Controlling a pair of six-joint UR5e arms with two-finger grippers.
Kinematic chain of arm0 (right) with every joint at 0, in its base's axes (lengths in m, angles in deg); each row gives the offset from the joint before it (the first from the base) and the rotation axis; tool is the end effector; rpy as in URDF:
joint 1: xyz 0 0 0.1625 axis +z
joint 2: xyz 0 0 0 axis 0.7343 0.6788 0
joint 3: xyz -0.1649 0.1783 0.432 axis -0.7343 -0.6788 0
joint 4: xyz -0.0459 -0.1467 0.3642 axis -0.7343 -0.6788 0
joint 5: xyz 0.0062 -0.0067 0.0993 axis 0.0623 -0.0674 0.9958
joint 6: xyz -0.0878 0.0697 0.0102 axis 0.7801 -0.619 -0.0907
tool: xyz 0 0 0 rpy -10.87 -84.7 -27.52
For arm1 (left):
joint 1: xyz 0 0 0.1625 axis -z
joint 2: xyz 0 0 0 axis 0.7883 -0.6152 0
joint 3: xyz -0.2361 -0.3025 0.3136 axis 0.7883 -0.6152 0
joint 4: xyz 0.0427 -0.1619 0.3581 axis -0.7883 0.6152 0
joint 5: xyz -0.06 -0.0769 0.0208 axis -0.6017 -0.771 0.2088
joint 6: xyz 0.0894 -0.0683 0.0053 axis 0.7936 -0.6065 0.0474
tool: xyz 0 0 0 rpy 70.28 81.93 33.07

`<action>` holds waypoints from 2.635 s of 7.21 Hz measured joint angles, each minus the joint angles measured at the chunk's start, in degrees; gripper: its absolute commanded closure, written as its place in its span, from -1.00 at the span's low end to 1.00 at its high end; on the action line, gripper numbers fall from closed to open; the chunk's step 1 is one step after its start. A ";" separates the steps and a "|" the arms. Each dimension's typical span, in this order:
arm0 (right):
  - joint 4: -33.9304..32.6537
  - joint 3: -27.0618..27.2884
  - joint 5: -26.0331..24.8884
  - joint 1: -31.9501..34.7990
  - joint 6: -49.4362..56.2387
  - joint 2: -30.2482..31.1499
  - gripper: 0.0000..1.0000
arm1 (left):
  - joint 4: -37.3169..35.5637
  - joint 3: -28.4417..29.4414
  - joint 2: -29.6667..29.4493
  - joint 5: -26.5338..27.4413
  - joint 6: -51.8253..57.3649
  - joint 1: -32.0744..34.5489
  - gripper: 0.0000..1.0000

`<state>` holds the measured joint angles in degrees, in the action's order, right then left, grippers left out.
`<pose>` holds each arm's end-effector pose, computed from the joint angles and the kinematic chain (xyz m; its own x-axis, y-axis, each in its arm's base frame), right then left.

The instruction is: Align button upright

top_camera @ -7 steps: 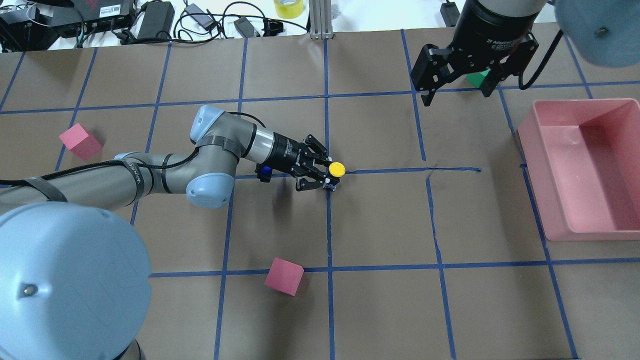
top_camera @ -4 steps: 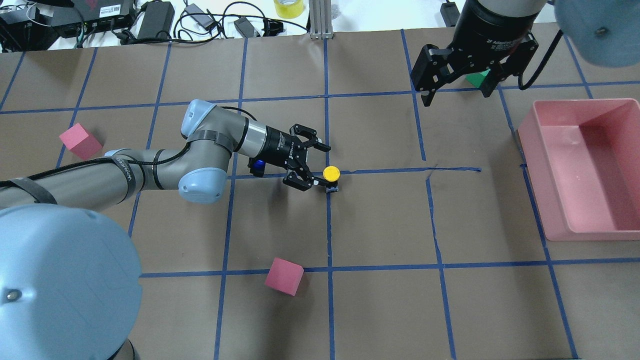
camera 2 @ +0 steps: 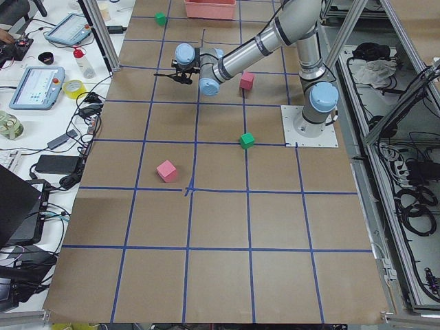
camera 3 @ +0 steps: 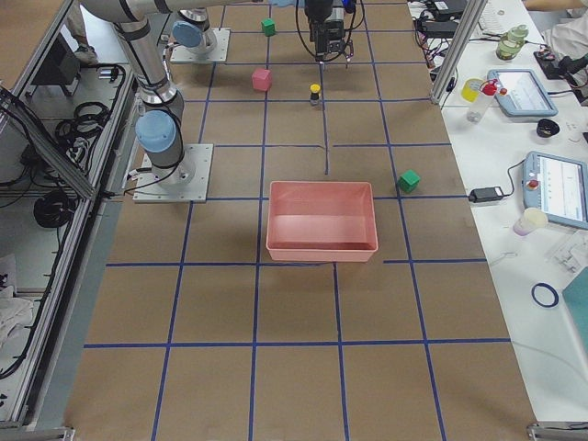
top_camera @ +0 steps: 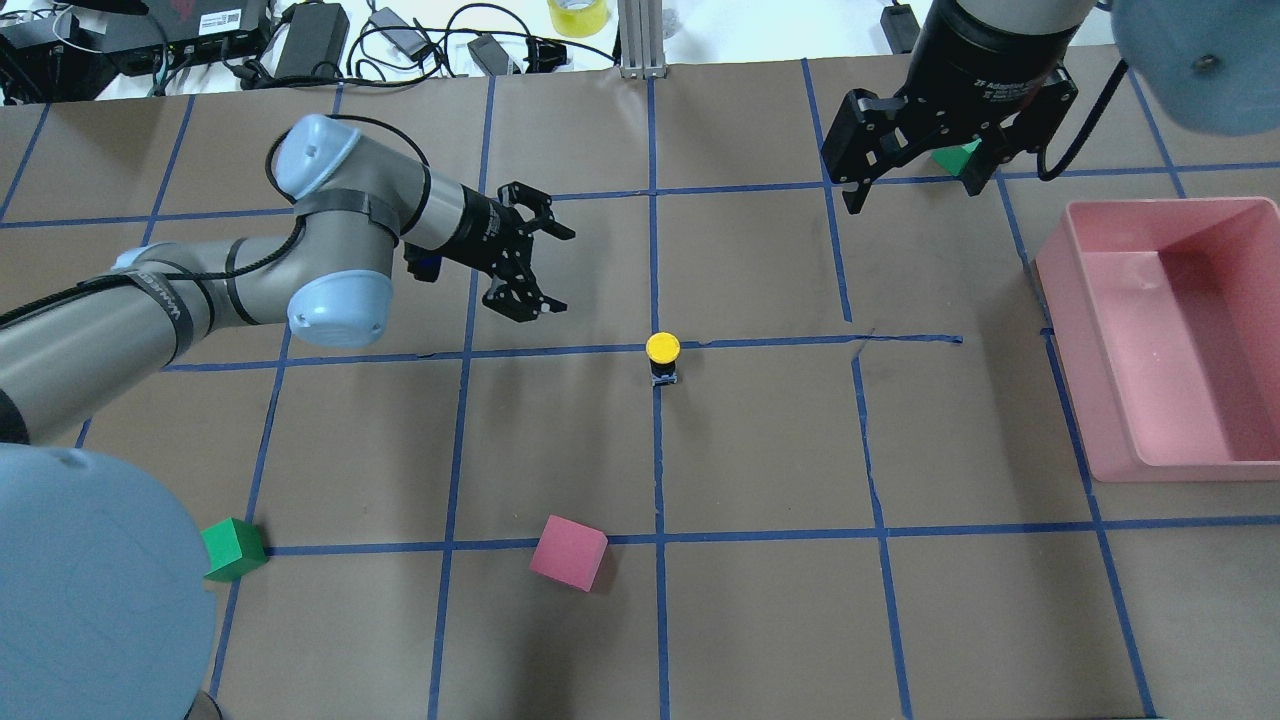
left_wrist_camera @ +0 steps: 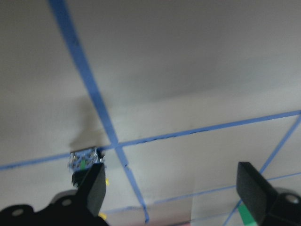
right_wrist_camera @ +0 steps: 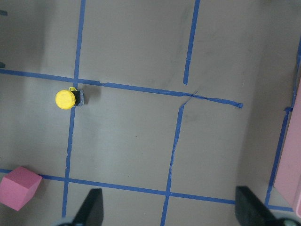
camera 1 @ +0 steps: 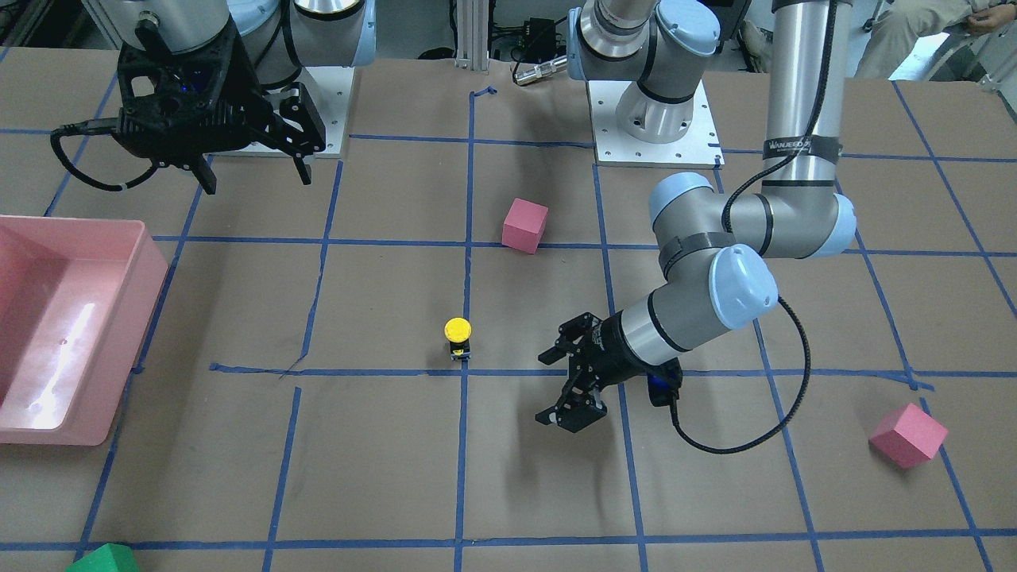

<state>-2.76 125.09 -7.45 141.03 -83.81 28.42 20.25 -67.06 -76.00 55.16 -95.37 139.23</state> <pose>0.1673 -0.4710 0.5816 -0.9896 -0.1425 -0.0213 -0.1419 0.9896 -0.0253 -0.1628 -0.6235 0.2984 -0.1623 -0.9643 0.2091 -0.8343 0.2473 0.4927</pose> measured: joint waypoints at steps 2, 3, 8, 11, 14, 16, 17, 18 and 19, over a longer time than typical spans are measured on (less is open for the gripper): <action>0.00 0.05 -0.08 -0.01 0.01 0.05 -1.00 | 12.13 5.44 2.98 13.20 17.55 -3.68 -1.00; -0.04 0.06 -0.03 0.00 0.01 0.05 -1.00 | 15.54 6.55 4.84 20.72 26.61 -4.64 -1.00; -0.09 0.06 -0.05 -0.03 0.01 0.03 -1.00 | 21.69 8.01 17.53 30.06 66.26 -4.68 -1.00; -0.05 0.06 -0.08 -0.04 0.01 0.07 -1.00 | 25.36 8.09 24.14 30.25 76.15 -4.38 -1.00; 0.02 0.06 -0.08 -0.01 0.01 0.05 -1.00 | 31.01 8.03 27.50 30.38 81.41 -4.32 -1.00; 0.02 0.06 -0.04 0.02 0.01 0.06 -1.00 | 33.10 7.79 28.01 30.40 82.52 -4.32 -1.00; 0.02 0.06 -0.03 0.03 0.01 0.04 -1.00 | 33.30 7.59 27.94 30.40 82.64 -4.33 -1.00; 0.02 0.07 -0.02 0.02 0.01 0.04 -1.00 | 33.27 7.57 27.86 30.38 82.65 -4.37 -1.00; 0.02 0.06 -0.02 0.01 0.01 0.02 -1.00 | 33.18 7.58 27.81 30.34 82.65 -4.39 -1.00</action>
